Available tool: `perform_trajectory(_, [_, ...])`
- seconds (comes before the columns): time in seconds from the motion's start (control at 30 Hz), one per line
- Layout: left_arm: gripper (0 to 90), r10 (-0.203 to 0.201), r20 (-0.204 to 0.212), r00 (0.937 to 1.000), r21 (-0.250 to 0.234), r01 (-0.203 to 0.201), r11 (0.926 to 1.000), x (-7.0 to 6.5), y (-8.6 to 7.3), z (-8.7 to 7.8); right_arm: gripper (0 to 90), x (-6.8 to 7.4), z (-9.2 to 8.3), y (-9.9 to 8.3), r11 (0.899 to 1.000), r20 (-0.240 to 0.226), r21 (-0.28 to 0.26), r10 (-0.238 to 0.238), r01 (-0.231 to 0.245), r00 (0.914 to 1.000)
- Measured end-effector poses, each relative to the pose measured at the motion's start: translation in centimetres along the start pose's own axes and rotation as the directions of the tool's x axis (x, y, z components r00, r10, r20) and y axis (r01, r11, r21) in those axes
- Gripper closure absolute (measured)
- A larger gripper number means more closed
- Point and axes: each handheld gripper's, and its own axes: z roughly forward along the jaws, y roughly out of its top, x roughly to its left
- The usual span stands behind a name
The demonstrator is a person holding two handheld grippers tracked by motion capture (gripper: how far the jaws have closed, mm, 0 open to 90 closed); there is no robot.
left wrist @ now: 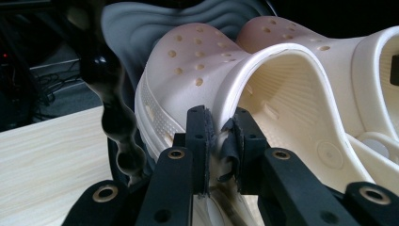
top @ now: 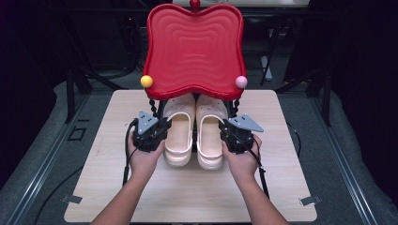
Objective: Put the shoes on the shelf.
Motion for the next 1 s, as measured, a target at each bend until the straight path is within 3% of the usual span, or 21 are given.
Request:
perform_trajectory(0.47, [79.1,0.015,-0.046,0.9988,-0.020,-0.015,0.9997,0.3,-0.1,1.4,79.8,-0.1,1.6,0.1,0.999,0.039,-0.042,0.017,-0.016,0.9991])
perform_trajectory(0.7, [75.8,0.025,-0.052,0.9983,-0.017,-0.025,0.9995,0.1,-0.7,1.4,76.1,0.0,1.7,-0.8,0.998,0.064,-0.043,-0.037,0.040,0.9973])
perform_trajectory(0.83, [72.9,0.002,-0.049,0.9988,-0.019,-0.003,0.9998,0.1,-0.7,1.4,72.8,0.0,1.7,-0.8,0.999,0.046,-0.045,-0.011,0.013,0.9989])
perform_trajectory(1.0, [69.0,-0.013,-0.039,0.9992,-0.022,0.012,0.9997,0.2,-0.6,1.4,68.5,0.0,1.5,-0.7,0.999,0.024,-0.037,-0.014,0.015,0.9996])
